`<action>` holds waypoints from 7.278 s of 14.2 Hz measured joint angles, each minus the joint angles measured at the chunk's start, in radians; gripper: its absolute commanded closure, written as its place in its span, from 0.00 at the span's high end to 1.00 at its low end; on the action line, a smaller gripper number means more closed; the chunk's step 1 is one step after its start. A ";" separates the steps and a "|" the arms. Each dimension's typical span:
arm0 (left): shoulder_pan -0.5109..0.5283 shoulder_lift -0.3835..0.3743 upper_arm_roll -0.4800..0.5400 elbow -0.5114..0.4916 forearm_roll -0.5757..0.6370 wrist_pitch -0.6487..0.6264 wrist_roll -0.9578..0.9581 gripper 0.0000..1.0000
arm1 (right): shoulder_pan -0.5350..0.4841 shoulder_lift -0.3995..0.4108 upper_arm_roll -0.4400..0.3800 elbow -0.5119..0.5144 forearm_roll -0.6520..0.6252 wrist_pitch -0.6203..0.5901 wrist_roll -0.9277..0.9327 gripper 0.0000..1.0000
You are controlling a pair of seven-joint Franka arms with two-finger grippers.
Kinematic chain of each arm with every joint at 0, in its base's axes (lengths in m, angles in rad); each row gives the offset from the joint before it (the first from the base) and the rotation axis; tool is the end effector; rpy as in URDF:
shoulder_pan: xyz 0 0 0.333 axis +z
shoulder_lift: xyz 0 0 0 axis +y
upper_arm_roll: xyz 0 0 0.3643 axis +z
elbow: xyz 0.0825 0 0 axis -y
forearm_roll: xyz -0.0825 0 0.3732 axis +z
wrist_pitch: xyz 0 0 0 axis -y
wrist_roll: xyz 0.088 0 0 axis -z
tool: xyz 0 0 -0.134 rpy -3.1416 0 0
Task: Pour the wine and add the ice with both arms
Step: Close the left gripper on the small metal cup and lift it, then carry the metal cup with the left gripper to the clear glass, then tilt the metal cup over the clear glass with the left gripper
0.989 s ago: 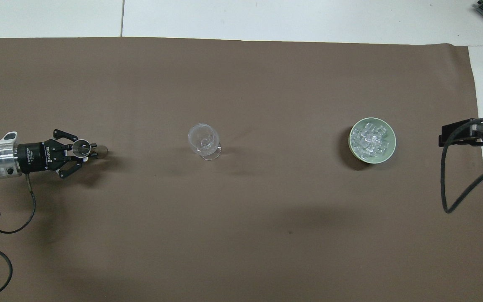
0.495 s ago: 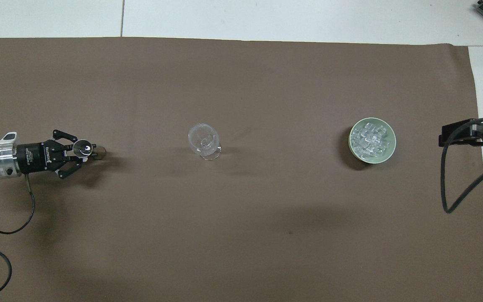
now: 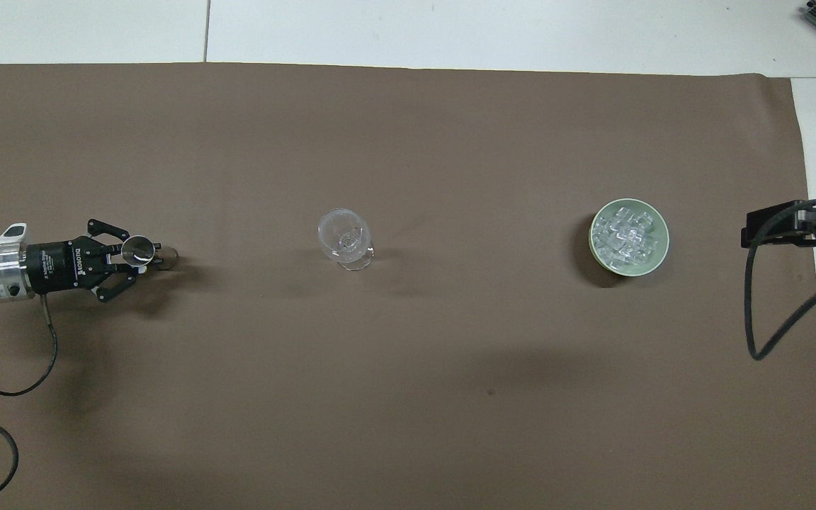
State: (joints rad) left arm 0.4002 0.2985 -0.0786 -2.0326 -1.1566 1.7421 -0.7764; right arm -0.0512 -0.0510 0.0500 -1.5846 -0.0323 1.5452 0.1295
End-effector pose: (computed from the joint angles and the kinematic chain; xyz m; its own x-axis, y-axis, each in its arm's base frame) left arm 0.5649 0.0778 0.3528 -0.0223 0.3852 -0.9226 0.9885 0.1464 0.0372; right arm 0.5233 -0.0042 0.6644 0.9912 -0.1311 0.0160 -0.1316 -0.9908 0.0330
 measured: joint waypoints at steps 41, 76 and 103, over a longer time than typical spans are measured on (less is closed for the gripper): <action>-0.562 -0.241 -0.016 0.008 0.152 0.464 -0.567 0.00 | 0.000 0.000 0.000 0.000 0.000 0.000 0.000 1.00; -0.677 -0.250 -0.017 0.063 0.669 0.500 -0.773 0.00 | 0.006 0.000 0.013 0.000 0.000 0.003 0.000 1.00; -0.745 -0.245 -0.018 0.097 0.964 0.502 -0.938 0.00 | 0.001 0.000 0.012 0.000 0.000 0.003 0.000 1.00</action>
State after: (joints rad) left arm -0.3445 0.0536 -0.0964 -1.9354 -0.1925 2.2443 -1.7149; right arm -0.0501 -0.0506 0.0619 -1.5849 -0.0323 1.5486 0.1295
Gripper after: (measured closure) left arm 0.780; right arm 0.000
